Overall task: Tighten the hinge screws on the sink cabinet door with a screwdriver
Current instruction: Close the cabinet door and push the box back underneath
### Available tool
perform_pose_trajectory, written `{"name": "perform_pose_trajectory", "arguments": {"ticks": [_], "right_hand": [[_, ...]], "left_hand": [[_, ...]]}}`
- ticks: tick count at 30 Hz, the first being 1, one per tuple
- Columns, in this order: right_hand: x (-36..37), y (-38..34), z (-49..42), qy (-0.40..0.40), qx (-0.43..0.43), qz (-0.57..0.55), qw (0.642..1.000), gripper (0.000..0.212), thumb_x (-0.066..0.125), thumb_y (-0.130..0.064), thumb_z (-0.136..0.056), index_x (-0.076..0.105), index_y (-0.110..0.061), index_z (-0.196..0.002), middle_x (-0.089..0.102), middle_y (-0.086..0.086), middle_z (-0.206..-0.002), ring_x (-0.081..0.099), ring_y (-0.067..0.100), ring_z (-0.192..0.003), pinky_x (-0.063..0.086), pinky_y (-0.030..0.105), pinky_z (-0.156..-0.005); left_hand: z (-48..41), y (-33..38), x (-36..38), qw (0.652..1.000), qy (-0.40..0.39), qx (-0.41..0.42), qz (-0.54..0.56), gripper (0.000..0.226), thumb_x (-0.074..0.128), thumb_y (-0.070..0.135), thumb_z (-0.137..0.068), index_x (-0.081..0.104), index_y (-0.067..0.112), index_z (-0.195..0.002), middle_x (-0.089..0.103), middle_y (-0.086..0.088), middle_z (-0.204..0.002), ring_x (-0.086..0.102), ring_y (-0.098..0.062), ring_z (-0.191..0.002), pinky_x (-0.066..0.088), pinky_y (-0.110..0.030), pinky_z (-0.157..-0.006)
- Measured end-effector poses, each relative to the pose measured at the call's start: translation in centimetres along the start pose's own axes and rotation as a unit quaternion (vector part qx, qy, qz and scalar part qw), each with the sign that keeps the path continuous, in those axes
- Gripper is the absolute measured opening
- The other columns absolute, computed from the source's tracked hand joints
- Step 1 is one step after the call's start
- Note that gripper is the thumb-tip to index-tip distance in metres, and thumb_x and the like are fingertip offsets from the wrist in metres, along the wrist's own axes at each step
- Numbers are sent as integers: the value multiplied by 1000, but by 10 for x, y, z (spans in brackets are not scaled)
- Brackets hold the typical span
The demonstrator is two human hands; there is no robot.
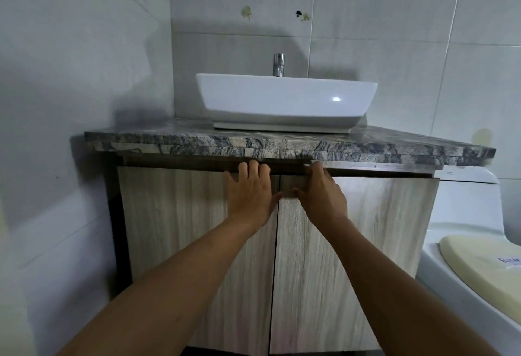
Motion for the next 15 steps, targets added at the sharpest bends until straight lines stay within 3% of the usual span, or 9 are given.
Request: {"name": "perform_pose_trajectory", "arguments": {"ticks": [5, 11, 15], "right_hand": [[22, 9, -8, -3, -4, 5, 1000, 10, 67, -17, -86, 59, -17, -91, 67, 2, -84, 59, 17, -65, 40, 24, -48], [40, 22, -11, 6, -1, -20, 1000, 6, 66, -14, -86, 62, -17, -90, 60, -6, -74, 53, 7, -56, 36, 18, -45], [39, 22, -12, 5, -8, -42, 999, 8, 65, -12, -86, 63, -17, -91, 56, -8, -74, 55, 10, -62, 38, 19, -49]], "left_hand": [[-3, -1, 14, 1000, 24, -14, -10, 62, 71, 62, -79, 52, 20, -120, 51, -6, -119, 47, -28, -109, 44, -56, -97], [-1, -2, 33, 998, 53, -14, -35, 55, 82, 47, -77, 55, 20, -116, 56, -5, -113, 51, -27, -103, 48, -55, -96], [-2, -1, 34, 999, 30, -18, -21, 51, 77, 37, -85, 51, 18, -124, 53, -9, -123, 49, -31, -111, 44, -58, -102]]}}
Point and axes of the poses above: each hand's wrist, its own z-axis away from the middle knuckle, its own x-axis out of the palm, y = z × x, the point moved 1 cm from there along -z, towards the middle knuckle
